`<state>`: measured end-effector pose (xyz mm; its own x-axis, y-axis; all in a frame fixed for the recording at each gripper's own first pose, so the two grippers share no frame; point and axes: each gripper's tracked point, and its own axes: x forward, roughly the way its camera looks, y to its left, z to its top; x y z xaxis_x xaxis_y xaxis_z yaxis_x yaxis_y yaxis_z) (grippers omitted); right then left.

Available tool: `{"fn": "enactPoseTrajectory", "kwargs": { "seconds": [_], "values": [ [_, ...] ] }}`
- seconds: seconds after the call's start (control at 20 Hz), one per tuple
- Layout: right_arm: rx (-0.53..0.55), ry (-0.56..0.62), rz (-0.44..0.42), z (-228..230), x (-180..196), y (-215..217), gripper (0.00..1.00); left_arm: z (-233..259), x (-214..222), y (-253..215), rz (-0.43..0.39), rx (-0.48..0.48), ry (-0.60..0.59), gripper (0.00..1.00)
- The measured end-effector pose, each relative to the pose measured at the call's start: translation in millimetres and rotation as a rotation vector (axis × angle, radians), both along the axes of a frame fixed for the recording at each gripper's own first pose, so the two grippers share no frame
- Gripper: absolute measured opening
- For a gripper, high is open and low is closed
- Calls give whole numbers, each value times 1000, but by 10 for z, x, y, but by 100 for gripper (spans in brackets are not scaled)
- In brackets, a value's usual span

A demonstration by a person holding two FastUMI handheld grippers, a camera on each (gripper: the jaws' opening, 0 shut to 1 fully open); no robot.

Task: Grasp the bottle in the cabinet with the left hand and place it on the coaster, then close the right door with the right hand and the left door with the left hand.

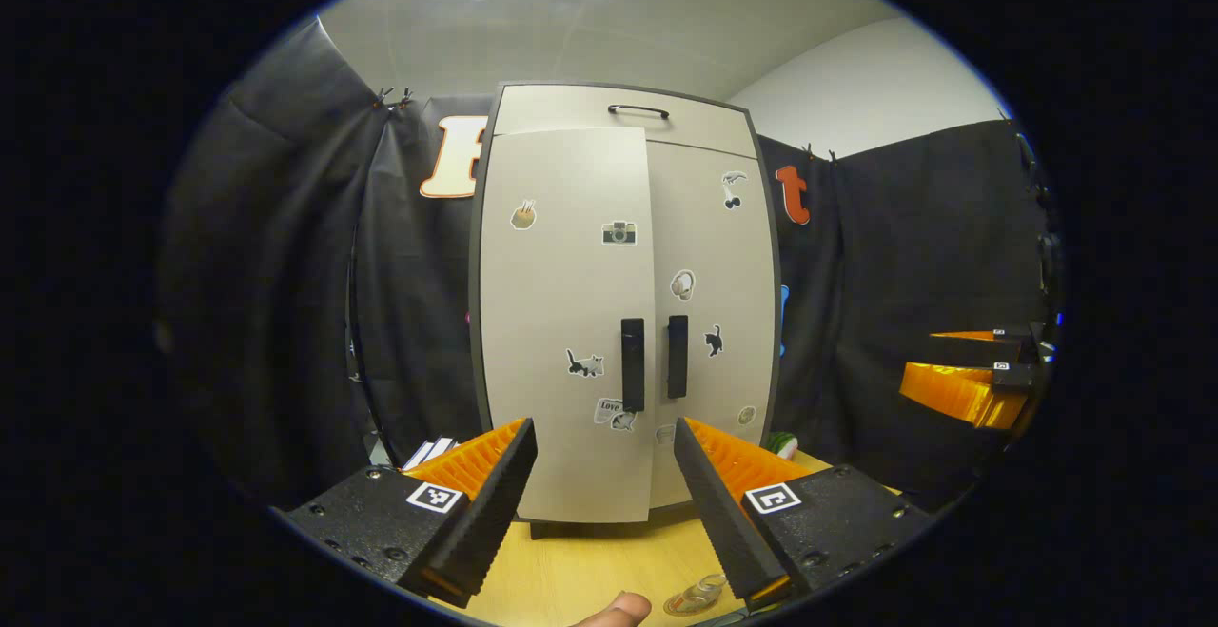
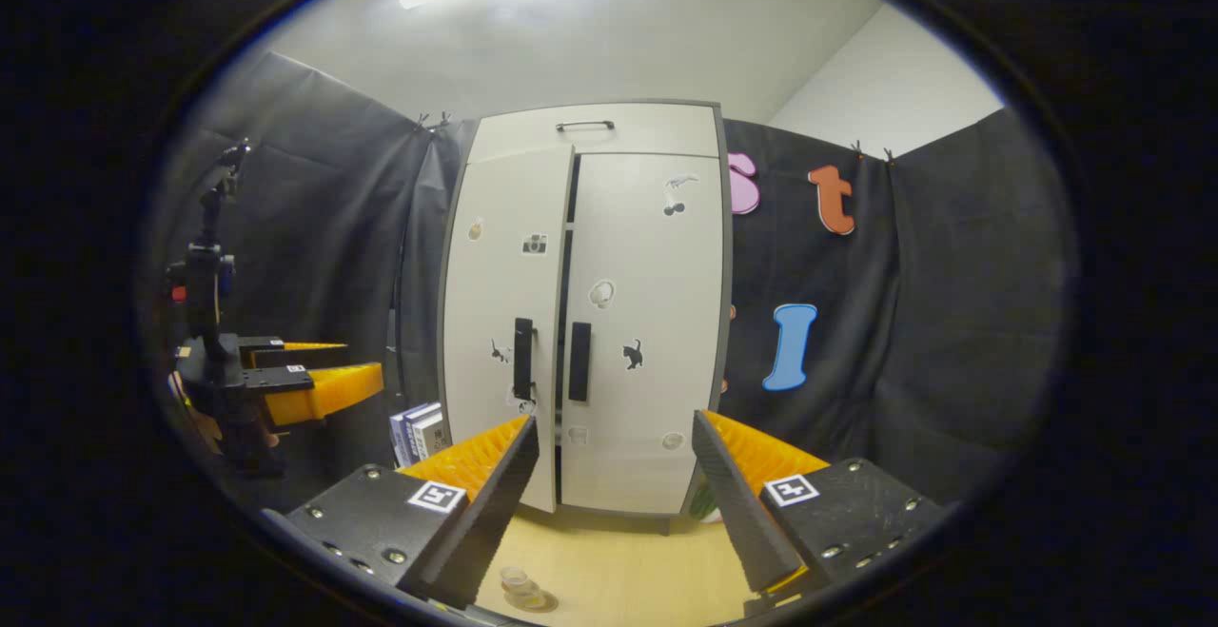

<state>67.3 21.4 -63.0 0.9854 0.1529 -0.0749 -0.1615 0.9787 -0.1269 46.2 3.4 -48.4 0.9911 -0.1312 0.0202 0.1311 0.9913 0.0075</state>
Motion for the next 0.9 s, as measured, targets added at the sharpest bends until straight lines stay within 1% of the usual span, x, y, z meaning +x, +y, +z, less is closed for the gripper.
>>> {"fn": "enactPoseTrajectory", "kwargs": {
  "seconds": [0.05,0.1,0.15,0.3,0.4,0.5,0.55,0.6,0.7,0.85,0.9],
  "values": [
    [-1,-8,6,1,5,31,99,16,-1,-31,-15,-19,-5,89],
    [0,-16,19,18,6,97,99,8,-2,-57,-26,-34,-4,88],
    [2,-19,36,5,-4,154,99,7,-5,-61,-33,-39,-1,92],
    [7,-38,80,43,-44,282,98,3,8,-17,-19,-45,-8,93],
    [10,-54,92,73,-46,303,98,-11,27,18,1,-51,-2,93],
    [22,-56,94,69,-20,295,98,-12,60,45,16,-60,5,93],
    [23,-60,86,71,-1,274,95,-8,81,57,21,-62,5,93],
    [19,-66,76,77,19,245,98,-6,104,76,30,-62,5,93],
    [11,-89,67,106,64,239,98,6,144,56,22,-56,0,93],
    [29,-105,61,56,100,251,98,-10,202,51,-2,-26,-3,93],
    [36,-108,59,37,91,257,94,-29,219,37,-12,-23,-4,93]
  ]
}}
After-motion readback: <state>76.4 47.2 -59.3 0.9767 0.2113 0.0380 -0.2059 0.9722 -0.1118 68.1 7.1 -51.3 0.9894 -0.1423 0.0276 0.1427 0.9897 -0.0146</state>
